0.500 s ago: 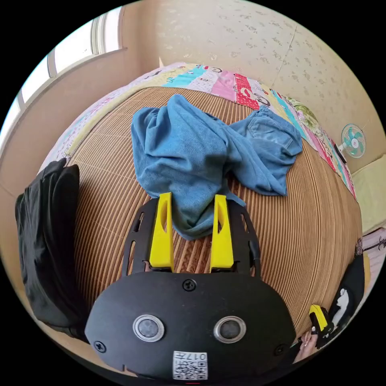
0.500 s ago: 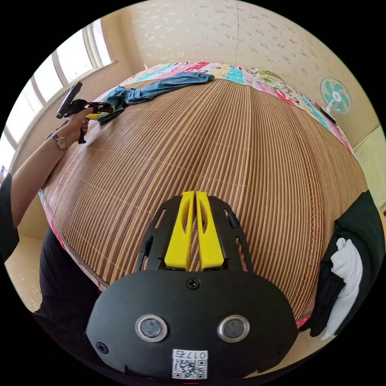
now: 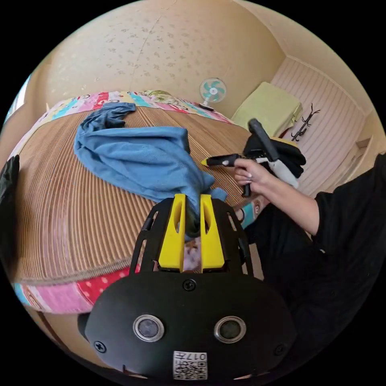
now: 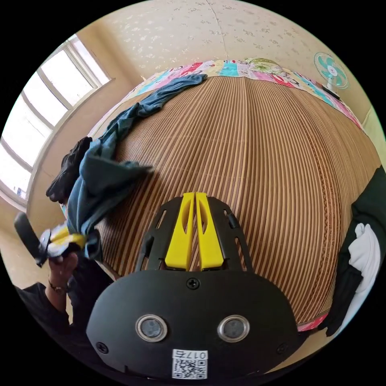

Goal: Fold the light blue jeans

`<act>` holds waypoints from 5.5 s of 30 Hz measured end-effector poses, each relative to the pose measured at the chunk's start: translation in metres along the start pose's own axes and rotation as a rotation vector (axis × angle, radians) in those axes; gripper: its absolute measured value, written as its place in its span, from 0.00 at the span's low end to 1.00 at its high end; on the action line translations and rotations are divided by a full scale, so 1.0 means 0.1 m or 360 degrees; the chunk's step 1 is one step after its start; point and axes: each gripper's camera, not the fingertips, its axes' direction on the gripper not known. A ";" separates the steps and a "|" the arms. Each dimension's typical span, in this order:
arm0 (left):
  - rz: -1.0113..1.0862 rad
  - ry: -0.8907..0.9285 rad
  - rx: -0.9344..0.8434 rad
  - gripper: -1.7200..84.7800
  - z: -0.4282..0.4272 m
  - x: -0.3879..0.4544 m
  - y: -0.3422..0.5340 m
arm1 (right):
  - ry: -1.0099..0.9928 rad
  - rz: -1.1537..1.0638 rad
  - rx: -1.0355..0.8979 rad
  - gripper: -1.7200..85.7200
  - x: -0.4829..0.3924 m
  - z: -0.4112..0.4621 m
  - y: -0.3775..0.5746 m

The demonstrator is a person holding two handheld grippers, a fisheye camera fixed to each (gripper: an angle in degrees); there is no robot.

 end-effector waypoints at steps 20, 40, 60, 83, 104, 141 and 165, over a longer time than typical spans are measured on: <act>-0.0270 -0.0130 0.0132 0.12 -0.31 -0.26 -0.53 | -0.0292 -0.0209 -0.0101 0.06 0.06 -0.19 1.03; -0.0108 -0.0272 -0.0249 0.07 0.67 -0.18 -0.51 | 0.0018 -0.0742 -0.0281 0.12 -0.70 -0.29 -0.27; -0.0733 0.1254 0.0533 0.21 -0.43 -2.15 -0.32 | -0.0828 -0.0394 0.0205 0.05 0.64 -1.88 0.63; -0.0395 0.0541 0.0998 0.07 -2.87 -0.70 0.10 | -0.1992 -0.0729 0.1012 0.04 1.39 -4.80 1.61; 0.0360 -0.0796 0.0887 0.08 -3.16 0.44 -4.78 | 0.0624 -0.0514 0.1288 0.04 0.10 -5.92 -1.49; -0.0549 -0.0959 0.0011 0.01 0.34 0.06 -0.57 | 0.0038 -0.0360 0.0201 0.03 0.03 -0.55 1.28; -0.0675 -0.0374 0.0441 0.02 -0.37 -0.48 0.20 | -0.0021 -0.0337 0.0064 0.03 -0.19 -0.55 1.04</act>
